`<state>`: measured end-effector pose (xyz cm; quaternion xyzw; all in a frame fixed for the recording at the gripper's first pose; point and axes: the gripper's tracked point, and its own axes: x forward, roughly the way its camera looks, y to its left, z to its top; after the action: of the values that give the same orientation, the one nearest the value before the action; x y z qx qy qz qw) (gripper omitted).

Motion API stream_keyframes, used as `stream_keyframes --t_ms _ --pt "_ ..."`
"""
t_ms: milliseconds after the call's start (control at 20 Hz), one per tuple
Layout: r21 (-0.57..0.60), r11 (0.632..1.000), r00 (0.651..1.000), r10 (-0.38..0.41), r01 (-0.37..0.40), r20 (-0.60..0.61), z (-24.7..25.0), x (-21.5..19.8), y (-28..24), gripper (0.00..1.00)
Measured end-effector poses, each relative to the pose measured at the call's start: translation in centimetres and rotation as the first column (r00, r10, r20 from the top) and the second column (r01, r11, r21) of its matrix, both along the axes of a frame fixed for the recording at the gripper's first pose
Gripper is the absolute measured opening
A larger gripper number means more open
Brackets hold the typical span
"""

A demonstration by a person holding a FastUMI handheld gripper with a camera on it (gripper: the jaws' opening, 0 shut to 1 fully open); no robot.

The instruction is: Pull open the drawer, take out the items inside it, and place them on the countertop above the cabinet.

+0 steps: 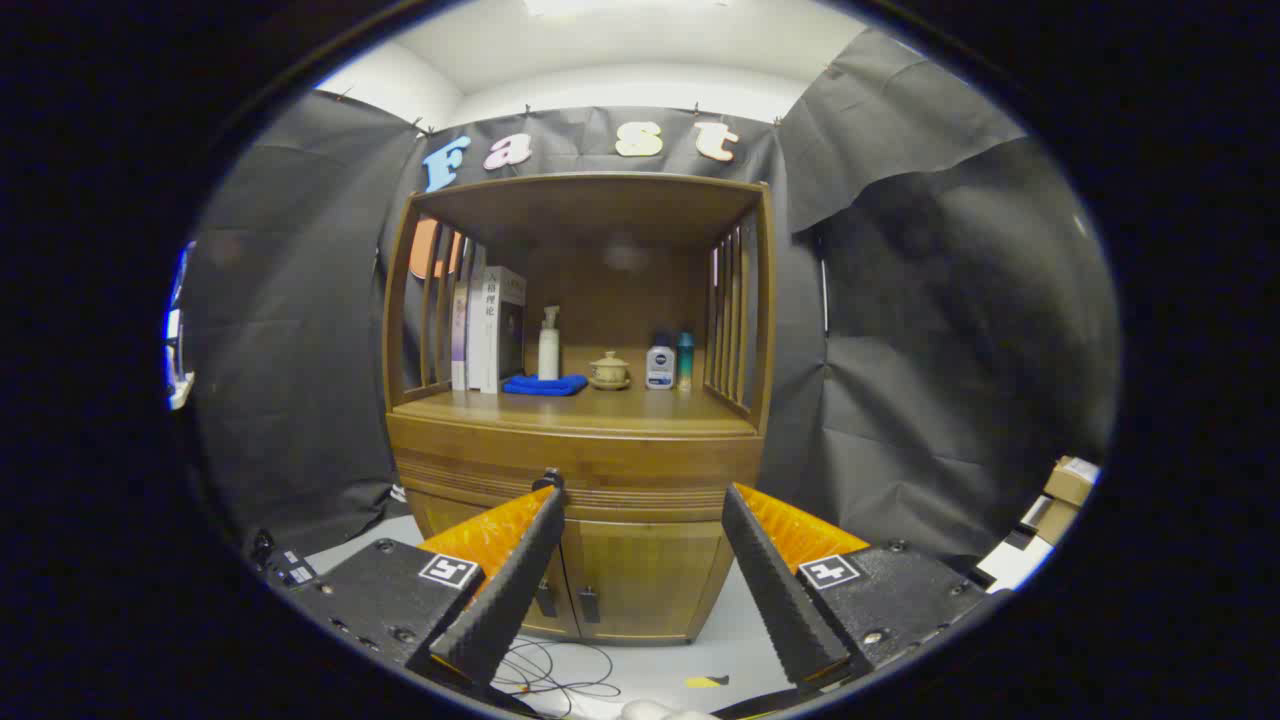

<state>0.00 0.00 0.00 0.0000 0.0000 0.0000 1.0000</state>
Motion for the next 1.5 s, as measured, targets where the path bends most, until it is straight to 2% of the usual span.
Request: stream_keyframes --t_ms 600,850,1200,1500 --pt "0.023 1.000 1.000 -0.017 0.017 0.003 0.3 0.1 -0.8 1.00" --pt "0.035 0.999 1.000 -0.008 0.008 0.005 0.6 2.1 0.0 1.00" --pt "0.049 0.999 0.999 0.017 -0.019 0.045 1.2 9.5 4.3 1.00" --pt "0.045 0.998 0.999 0.043 -0.043 -0.001 -2.6 17.2 9.2 1.00"
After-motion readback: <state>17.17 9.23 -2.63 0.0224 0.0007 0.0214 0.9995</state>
